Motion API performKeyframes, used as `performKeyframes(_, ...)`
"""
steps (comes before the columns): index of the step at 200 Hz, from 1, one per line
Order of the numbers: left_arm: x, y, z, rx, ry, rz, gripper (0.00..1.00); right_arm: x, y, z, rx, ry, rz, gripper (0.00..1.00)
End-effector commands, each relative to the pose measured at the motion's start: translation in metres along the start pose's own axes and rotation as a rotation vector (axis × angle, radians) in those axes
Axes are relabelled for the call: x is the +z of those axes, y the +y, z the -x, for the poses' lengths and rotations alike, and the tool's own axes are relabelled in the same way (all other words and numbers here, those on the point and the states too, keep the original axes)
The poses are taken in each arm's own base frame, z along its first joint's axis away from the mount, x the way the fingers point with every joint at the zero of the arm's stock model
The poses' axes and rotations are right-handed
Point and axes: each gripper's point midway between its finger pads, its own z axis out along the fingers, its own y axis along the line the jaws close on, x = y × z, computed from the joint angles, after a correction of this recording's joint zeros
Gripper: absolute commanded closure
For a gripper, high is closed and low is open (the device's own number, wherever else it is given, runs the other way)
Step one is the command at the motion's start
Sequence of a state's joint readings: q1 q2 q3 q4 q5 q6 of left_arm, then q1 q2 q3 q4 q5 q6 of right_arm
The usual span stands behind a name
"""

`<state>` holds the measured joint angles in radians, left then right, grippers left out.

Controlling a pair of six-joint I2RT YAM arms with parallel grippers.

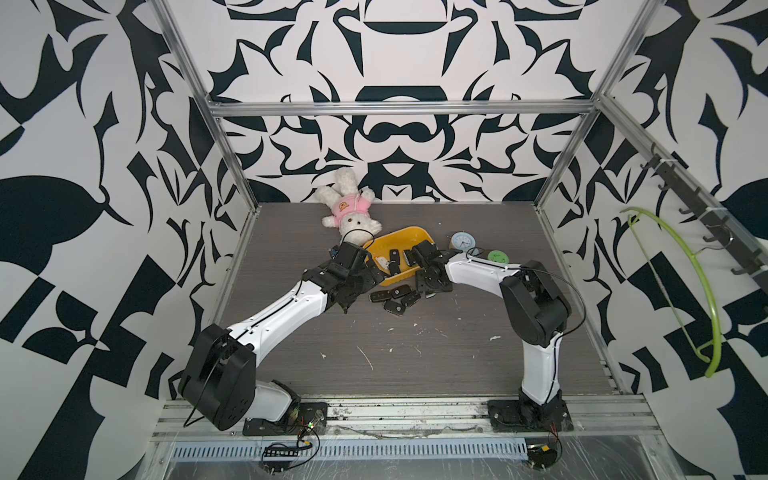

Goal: Place the car key into the storage box
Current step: Pick up the car key from the center of the board.

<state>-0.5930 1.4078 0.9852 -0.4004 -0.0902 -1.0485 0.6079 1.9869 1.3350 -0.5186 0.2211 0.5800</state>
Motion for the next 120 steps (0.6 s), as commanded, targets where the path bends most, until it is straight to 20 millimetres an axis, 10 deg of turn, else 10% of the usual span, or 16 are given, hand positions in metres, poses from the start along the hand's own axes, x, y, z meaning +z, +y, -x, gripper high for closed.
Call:
performKeyframes(1,0.003,0.002,0.002,-0.005,-0.004,0.009,0.01,-0.004,-0.003,0.003,0.021,-0.005,-0.003,0.38)
performKeyframes(120,0.001,0.005,0.002,-0.012,-0.012,0.015,0.00,-0.028,-0.004,0.012,0.032,-0.041,0.028,0.79)
